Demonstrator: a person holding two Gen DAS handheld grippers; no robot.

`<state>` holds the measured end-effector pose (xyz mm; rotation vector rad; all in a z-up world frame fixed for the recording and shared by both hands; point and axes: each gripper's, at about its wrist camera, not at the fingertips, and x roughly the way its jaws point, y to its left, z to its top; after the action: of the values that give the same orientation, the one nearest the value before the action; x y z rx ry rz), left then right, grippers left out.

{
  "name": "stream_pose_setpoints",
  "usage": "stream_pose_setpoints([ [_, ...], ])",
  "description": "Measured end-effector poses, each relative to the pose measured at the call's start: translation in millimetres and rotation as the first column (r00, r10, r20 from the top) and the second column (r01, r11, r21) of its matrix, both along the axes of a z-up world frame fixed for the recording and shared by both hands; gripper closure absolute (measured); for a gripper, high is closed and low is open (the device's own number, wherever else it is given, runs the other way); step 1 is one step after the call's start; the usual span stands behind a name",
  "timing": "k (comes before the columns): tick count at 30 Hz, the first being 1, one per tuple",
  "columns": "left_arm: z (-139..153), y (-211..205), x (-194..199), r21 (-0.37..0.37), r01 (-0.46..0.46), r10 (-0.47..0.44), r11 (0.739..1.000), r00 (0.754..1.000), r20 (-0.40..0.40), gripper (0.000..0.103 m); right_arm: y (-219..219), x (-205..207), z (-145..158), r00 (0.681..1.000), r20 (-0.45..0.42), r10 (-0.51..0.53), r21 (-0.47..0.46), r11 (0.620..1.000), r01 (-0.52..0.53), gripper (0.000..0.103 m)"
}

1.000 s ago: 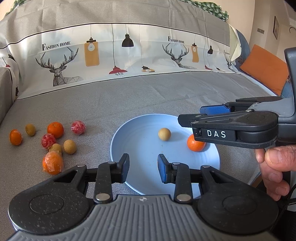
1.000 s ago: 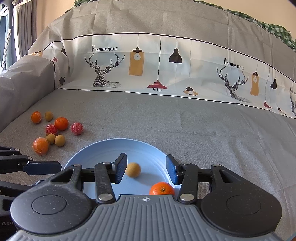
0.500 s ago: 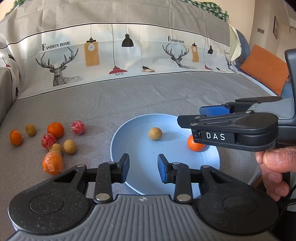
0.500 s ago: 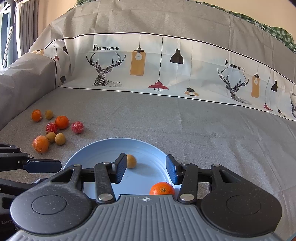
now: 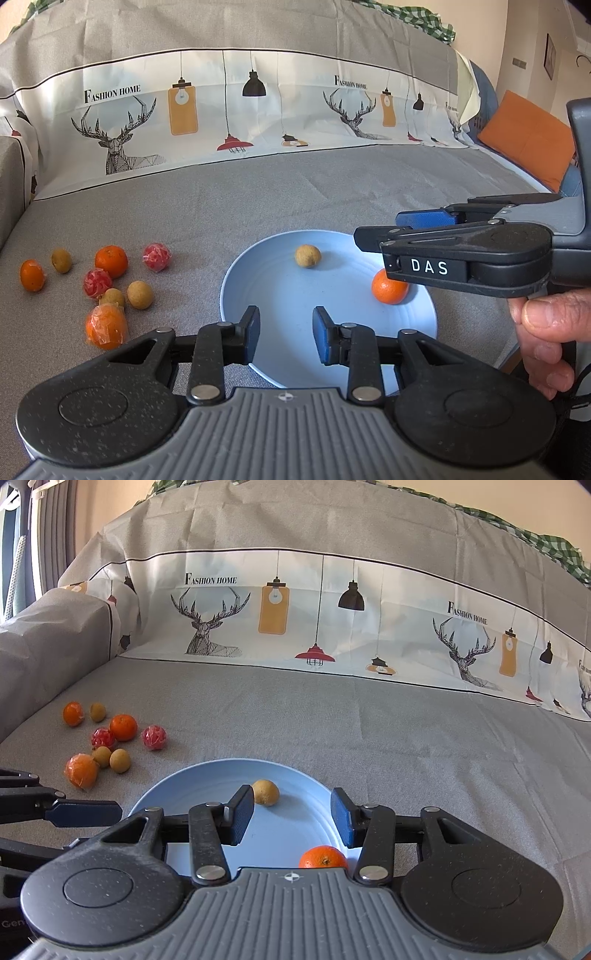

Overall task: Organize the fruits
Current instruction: 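Move both tools back to the fruit cluster beside the plate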

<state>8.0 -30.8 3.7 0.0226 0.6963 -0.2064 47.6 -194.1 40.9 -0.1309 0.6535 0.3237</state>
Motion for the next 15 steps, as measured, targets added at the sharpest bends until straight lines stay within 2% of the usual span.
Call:
stream_pose_setpoints([
  [1,1,1,0,-0.004,0.000,0.000,1.000,1.000,0.004,0.078,-1,0,1,1.000,0.002,-0.001,0.006,1.000,0.001,0.060],
  [4,7,5,-4,-0.017,-0.004,0.004,1.000,1.000,0.013,0.085,-2,1,3,1.000,0.011,-0.002,0.021,1.000,0.001,0.070],
  [7,19,14,-6,-0.052,-0.014,0.015,0.999,1.000,0.016,0.086,-3,1,6,1.000,0.023,-0.002,0.040,0.999,0.001,0.078],
  [11,43,44,2,-0.099,-0.066,0.069,0.993,0.997,0.031,0.086,-1,0,9,0.999,0.032,0.002,0.067,0.998,-0.004,0.078],
  [15,59,94,20,-0.127,-0.182,0.189,0.975,0.981,0.050,0.086,4,-1,11,0.999,0.041,0.023,0.084,0.996,-0.026,0.078],
])
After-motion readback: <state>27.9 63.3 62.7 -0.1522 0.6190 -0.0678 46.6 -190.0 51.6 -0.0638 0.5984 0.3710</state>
